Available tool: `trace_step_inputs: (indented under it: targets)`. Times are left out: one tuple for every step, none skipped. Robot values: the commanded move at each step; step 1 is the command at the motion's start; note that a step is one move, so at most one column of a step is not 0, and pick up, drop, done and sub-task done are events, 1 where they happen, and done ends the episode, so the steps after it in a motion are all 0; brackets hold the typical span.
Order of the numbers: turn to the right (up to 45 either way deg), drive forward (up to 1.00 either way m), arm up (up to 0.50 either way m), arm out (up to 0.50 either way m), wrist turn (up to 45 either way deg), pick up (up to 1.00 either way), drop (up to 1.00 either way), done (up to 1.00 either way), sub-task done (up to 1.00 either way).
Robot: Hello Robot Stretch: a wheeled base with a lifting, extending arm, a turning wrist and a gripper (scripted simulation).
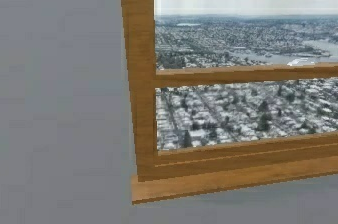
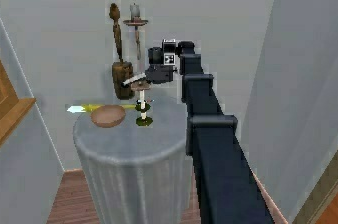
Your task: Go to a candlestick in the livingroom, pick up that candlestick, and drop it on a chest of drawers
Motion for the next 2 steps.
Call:
trace_step_inputs:
  targets:
    - [0.0,0.00,0.00,0.00,-45.0,0.00,0.00,0.00,0.00]
    - [0.0,0.00,0.00,0.00,-45.0,0.00,0.00,0.00,0.00]
